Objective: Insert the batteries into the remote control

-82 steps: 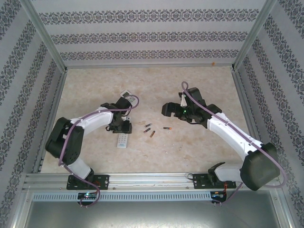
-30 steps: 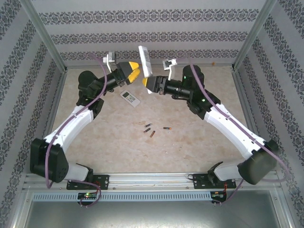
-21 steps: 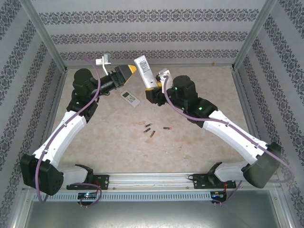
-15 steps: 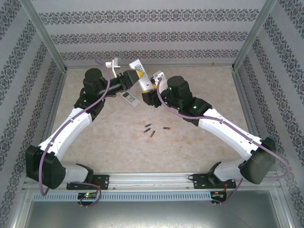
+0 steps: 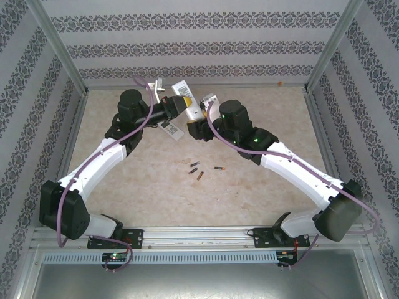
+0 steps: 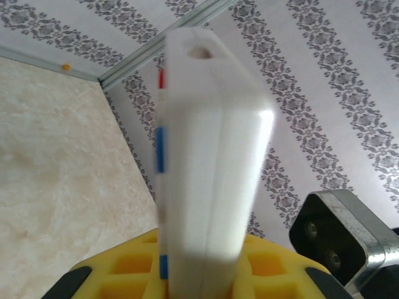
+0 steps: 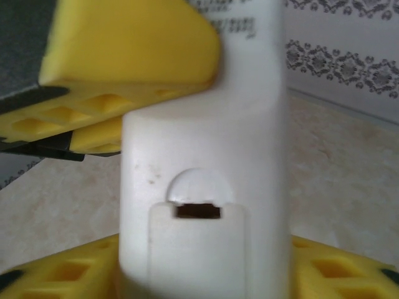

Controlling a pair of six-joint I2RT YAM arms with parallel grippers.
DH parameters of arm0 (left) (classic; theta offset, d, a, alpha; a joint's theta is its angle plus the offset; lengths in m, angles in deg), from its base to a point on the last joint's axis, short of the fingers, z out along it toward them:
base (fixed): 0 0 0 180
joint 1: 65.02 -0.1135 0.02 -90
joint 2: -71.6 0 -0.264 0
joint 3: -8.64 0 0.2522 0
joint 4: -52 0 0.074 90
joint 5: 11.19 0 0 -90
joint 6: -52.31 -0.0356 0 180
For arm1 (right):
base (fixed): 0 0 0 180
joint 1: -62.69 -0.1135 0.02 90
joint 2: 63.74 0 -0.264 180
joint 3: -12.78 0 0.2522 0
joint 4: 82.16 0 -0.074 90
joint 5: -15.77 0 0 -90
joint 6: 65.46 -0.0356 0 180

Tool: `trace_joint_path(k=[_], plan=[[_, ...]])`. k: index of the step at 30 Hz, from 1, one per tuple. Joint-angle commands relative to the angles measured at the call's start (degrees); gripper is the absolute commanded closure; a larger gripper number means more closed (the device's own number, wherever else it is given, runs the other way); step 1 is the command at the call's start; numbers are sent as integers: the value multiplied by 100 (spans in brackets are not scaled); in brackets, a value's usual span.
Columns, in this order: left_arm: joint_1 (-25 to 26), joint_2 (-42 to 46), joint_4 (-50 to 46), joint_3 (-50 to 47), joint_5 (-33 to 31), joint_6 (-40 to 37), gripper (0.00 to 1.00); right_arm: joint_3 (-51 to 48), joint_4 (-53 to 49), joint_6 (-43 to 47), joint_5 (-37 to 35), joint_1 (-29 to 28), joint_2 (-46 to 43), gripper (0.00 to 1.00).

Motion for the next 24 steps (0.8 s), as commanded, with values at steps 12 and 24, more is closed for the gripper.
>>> trace_joint_path(k=[12,24], plan=[[49,344,1323,-357,235,-2548,100,-1910,1605,-5516,530,485,-1576,4],[111,435,1299,-581,170,-2602,100,-1854,3059,-5948,652,378,-690,9]])
